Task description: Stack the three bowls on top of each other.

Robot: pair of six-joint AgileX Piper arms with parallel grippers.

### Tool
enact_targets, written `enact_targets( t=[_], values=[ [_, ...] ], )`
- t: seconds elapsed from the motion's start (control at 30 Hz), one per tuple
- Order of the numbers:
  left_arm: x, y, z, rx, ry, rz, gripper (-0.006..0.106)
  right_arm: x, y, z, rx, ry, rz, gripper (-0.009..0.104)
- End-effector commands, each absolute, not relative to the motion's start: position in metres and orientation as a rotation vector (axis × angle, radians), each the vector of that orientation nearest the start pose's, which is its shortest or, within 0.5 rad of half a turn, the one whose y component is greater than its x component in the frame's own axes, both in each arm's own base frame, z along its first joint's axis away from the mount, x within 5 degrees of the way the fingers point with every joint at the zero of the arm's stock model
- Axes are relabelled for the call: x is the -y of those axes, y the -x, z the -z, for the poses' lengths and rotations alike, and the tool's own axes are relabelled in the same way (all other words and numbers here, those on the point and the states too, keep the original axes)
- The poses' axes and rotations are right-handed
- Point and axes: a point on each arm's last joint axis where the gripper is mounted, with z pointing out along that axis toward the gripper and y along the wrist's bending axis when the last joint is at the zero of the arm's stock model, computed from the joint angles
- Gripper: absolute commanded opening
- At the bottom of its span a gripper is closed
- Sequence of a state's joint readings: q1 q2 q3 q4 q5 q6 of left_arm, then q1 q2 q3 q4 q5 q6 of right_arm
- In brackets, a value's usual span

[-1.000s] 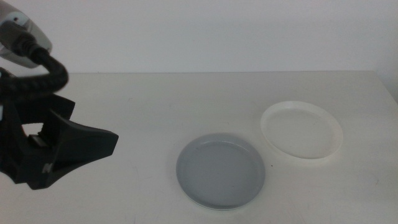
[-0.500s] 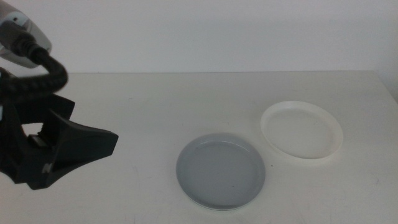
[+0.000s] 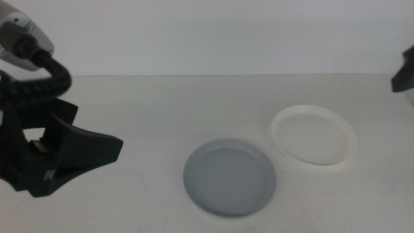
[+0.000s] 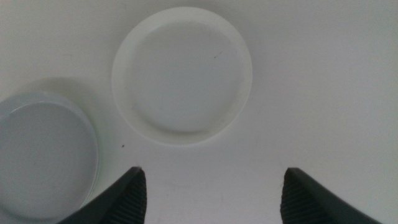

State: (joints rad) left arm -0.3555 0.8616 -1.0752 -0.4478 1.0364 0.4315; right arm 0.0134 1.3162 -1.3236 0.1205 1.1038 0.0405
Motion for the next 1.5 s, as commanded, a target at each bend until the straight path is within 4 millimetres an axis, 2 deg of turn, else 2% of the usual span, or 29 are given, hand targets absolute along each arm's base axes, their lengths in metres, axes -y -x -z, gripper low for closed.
enact_targets(
  t=[0.0, 0.27, 0.4, 0.6, 0.87, 1.13, 1.23, 1.33, 1.47],
  values=[
    [0.083, -0.122, -0.417, -2.027, -0.757, 0.549, 0.105, -0.012, -0.28, -0.387, -2.504, -0.068, -0.17, 0.055],
    [0.083, -0.122, -0.417, -2.027, -0.757, 0.549, 0.105, -0.011, -0.34, -0.352, -2.647, -0.082, -0.174, 0.055],
    [0.083, -0.122, -0.417, -2.027, -0.757, 0.549, 0.105, -0.011, -0.363, -0.333, -2.707, -0.088, -0.174, 0.055],
    [0.083, -0.122, -0.417, -2.027, -0.757, 0.549, 0.105, 0.001, -0.393, -0.298, -2.785, -0.137, -0.161, 0.055],
    [0.083, -0.122, -0.417, -2.027, -0.757, 0.549, 0.105, 0.006, -0.423, -0.244, -2.853, -0.169, -0.158, 0.055],
    [0.083, -0.122, -0.417, -2.027, -0.757, 0.549, 0.105, 0.007, -0.44, -0.199, -2.89, -0.185, -0.153, 0.053],
    [0.083, -0.122, -0.417, -2.027, -0.757, 0.549, 0.105, 0.008, -0.443, -0.187, -2.903, -0.188, -0.151, 0.048],
    [0.083, -0.122, -0.417, -2.027, -0.757, 0.549, 0.105, 0.008, -0.444, -0.184, -2.899, -0.189, -0.15, 0.037],
    [0.083, -0.122, -0.417, -2.027, -0.757, 0.549, 0.105, 0.008, -0.446, -0.184, -2.887, -0.185, -0.141, 0.014]
  ],
)
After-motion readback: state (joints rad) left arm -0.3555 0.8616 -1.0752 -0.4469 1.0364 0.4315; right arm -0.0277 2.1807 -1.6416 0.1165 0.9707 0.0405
